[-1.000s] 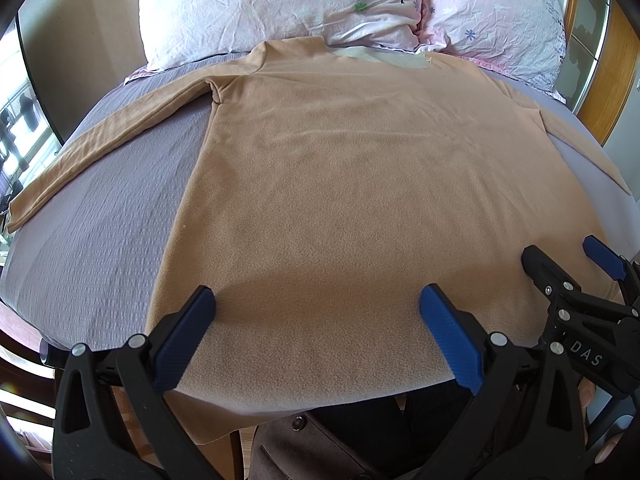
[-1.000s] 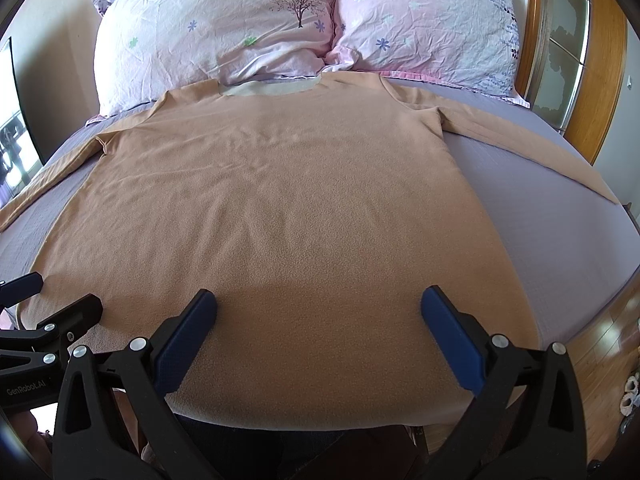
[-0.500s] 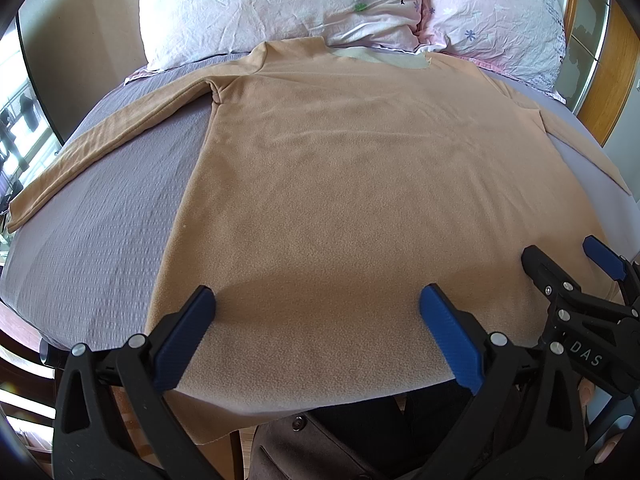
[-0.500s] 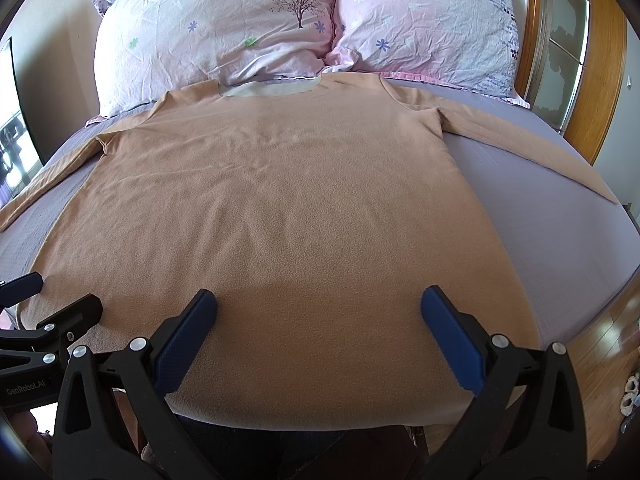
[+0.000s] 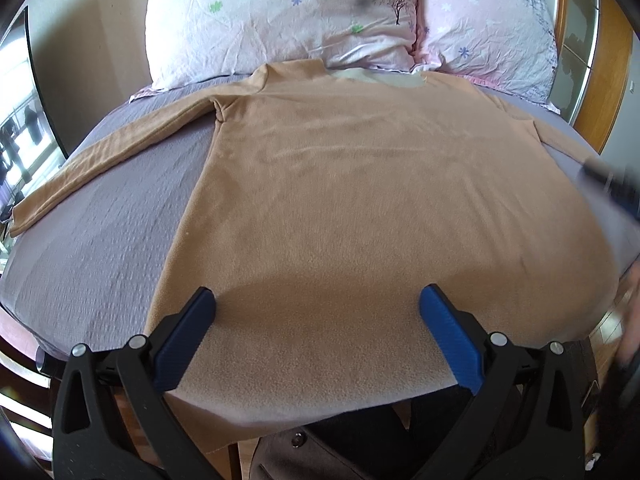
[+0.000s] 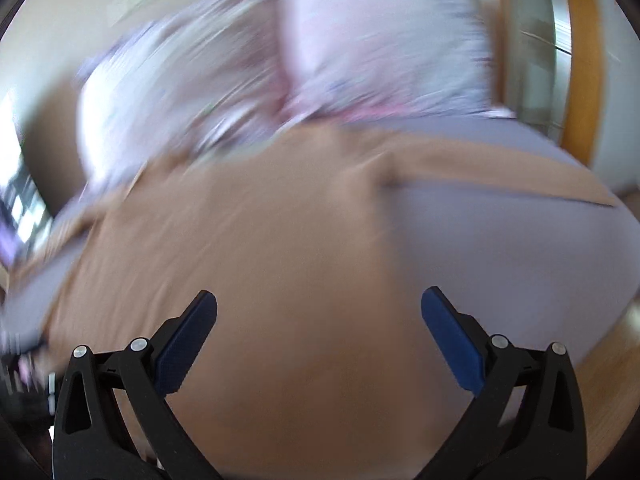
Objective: Fold small clothes
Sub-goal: 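Grasp a tan sleeve with the right gripper and fold it across the shirt body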
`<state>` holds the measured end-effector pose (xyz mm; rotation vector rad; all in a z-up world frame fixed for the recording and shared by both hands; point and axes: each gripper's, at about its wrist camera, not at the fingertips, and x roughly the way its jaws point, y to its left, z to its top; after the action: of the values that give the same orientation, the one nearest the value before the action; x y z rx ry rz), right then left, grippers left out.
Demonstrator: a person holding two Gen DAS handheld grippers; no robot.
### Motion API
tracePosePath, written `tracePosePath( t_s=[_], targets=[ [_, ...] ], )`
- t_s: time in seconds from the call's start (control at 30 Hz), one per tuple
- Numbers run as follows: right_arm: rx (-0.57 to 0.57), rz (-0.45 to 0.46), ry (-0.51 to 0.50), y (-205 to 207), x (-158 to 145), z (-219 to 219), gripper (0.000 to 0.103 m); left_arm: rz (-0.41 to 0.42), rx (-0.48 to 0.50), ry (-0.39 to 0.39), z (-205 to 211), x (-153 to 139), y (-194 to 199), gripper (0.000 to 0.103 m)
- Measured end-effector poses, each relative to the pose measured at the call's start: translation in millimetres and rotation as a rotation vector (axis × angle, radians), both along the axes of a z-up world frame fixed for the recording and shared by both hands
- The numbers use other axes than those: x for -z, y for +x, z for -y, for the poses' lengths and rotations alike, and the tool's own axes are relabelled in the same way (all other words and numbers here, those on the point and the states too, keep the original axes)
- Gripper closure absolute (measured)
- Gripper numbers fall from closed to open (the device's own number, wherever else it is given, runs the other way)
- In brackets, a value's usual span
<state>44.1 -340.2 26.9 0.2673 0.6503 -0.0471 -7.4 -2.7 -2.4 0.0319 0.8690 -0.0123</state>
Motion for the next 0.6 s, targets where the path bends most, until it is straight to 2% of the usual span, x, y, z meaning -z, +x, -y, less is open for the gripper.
tracePosePath(
  t_s=[0.07, 0.1, 0.13, 0.2, 0.23, 0.33, 0.43, 0.57, 0.6],
  targets=[
    [0.135, -0.014, 0.122, 17, -6, 63, 0.010, 0.024, 0.009, -0.002, -1, 0, 1, 0.002],
    [0.208, -0.037, 0.215, 27, -5, 101, 0.029, 0.038, 0.015, -0.004, -1, 1, 2, 0.002],
    [0.285, -0.072, 0.300, 36, 0, 137, 0.041, 0.056, 0.023, -0.007, -2, 2, 3, 0.002],
    [0.399, -0.106, 0.408, 49, 10, 191, 0.048, 0.084, 0.034, -0.015, -3, 3, 5, 0.002],
    [0.460, -0.122, 0.431, 54, 14, 213, 0.053, 0.097, 0.040, -0.022, -4, 3, 6, 0.002],
    [0.585, -0.160, 0.476, 66, 29, 257, 0.056, 0.127, 0.053, -0.058, -9, 2, 9, 0.002],
    [0.628, -0.200, 0.562, 77, 48, 283, 0.060, 0.146, 0.063, -0.115, -18, -1, 13, 0.002],
    [0.650, -0.155, 0.559, 83, 55, 292, 0.066, 0.164, 0.066, -0.222, -37, -3, 19, 0.002],
    [0.661, -0.145, 0.555, 84, 57, 295, 0.072, 0.172, 0.066, -0.244, -41, -4, 18, 0.002]
  ],
)
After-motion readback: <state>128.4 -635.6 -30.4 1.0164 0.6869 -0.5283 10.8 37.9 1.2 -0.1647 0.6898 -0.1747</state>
